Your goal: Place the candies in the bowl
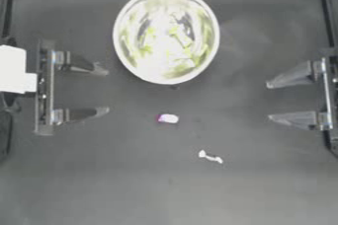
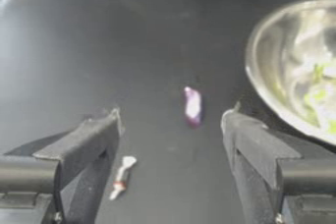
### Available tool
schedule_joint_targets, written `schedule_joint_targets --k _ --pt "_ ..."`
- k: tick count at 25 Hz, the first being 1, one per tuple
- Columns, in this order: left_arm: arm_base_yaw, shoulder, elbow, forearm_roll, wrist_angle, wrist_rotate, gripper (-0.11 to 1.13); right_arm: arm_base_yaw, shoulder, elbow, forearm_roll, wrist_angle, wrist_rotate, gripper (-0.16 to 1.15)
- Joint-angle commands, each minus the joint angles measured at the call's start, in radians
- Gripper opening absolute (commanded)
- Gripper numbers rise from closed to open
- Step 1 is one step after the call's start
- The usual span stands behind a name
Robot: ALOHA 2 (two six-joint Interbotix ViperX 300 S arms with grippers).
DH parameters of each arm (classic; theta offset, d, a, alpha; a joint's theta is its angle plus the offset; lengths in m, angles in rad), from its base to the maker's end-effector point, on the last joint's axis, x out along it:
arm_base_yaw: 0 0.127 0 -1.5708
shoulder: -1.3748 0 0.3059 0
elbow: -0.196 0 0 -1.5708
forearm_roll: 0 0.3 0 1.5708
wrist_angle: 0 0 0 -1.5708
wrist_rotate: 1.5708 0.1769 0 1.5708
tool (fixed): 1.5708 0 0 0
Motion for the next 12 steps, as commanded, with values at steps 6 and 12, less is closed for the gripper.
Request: schedule_joint_targets --k 6,12 --pt "-0.014 -0.034 0.038 -0.031 -0.002 -0.002 0.98 0.000 0.210 -0.216 0.040 0.249 0.043 0.93" --pt "-0.014 -0.074 0.077 -0.043 -0.002 -0.002 0.98 0.043 0.373 -0.357 -0.077 0.468 0.198 0.93"
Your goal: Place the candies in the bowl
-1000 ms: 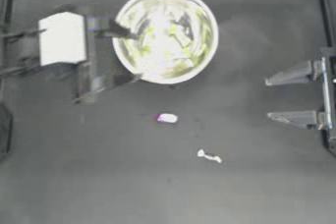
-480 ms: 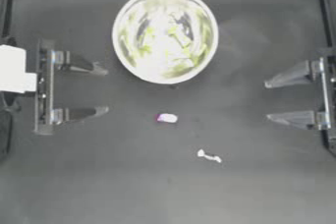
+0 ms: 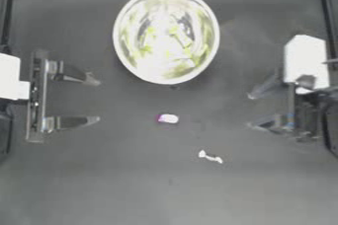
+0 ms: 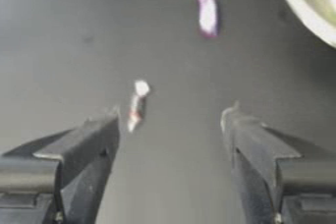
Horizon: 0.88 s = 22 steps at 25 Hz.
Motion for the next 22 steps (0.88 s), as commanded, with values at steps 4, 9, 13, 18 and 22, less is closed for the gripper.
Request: schedule_joint_targets --k 4,9,13,18,22 --pt "0.000 -0.040 0.029 -0.011 -0.009 -0.002 0.98 0.100 0.161 -0.161 -0.158 0.163 0.189 0.93" --pt "0.000 -0.057 0.052 -0.011 -0.011 -0.002 0.98 0.169 0.281 -0.218 -0.195 0.187 0.285 0.93" --pt "0.000 -0.063 0.069 -0.011 -0.012 -0.002 0.98 0.192 0.350 -0.239 -0.172 0.176 0.302 0.93" --pt "0.000 -0.063 0.072 -0.015 -0.011 -0.003 0.98 0.190 0.423 -0.264 -0.132 0.152 0.304 0.93" --pt "0.000 -0.063 0.077 -0.018 -0.012 -0.003 0.98 0.192 0.480 -0.275 -0.117 0.127 0.305 0.93"
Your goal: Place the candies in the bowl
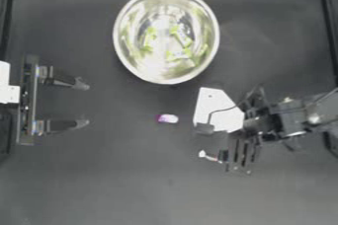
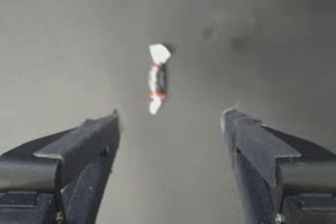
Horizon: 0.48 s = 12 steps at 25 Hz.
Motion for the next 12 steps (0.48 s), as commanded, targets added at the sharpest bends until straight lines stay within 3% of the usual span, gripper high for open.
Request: schedule_joint_targets --k 1,12 --pt "0.000 -0.002 -0.008 -0.006 -0.009 -0.002 0.98 0.005 0.028 -0.028 0.009 -0.017 0.003 0.93" --pt "0.000 -0.002 0.002 -0.020 -0.009 -0.002 0.98 0.020 0.146 -0.031 0.032 -0.086 0.005 0.93"
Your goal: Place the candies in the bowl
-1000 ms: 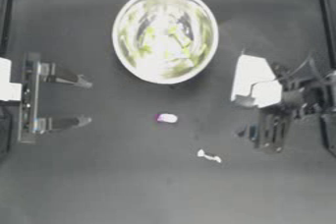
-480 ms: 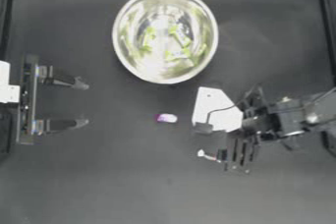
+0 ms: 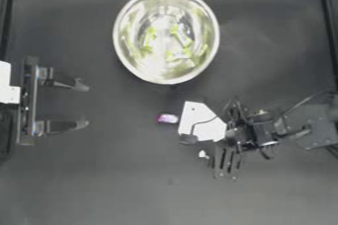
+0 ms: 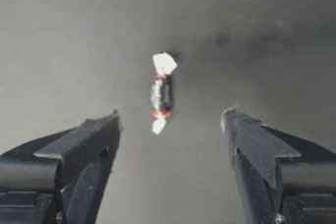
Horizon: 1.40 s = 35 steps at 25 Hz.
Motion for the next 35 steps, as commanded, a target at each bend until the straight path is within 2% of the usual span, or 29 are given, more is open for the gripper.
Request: schedule_joint_targets --k 1,21,25,31,35 --pt "0.000 -0.002 -0.008 -0.005 -0.011 -0.002 0.98 0.011 0.008 -0.029 0.014 -0.020 0.002 0.93" --pt "0.000 0.000 -0.005 -0.026 -0.012 -0.003 0.98 0.023 0.133 -0.051 0.003 -0.038 -0.002 0.91" --pt "0.000 0.000 -0.005 -0.028 -0.012 -0.003 0.98 0.031 0.144 -0.061 -0.018 -0.031 0.000 0.77" --pt "0.000 0.000 -0.005 -0.028 -0.012 -0.003 0.98 0.041 0.152 -0.075 -0.046 -0.006 0.000 0.34" --pt "0.000 0.000 -0.005 -0.028 -0.017 -0.002 0.98 0.044 0.127 -0.074 -0.054 -0.018 0.002 0.33"
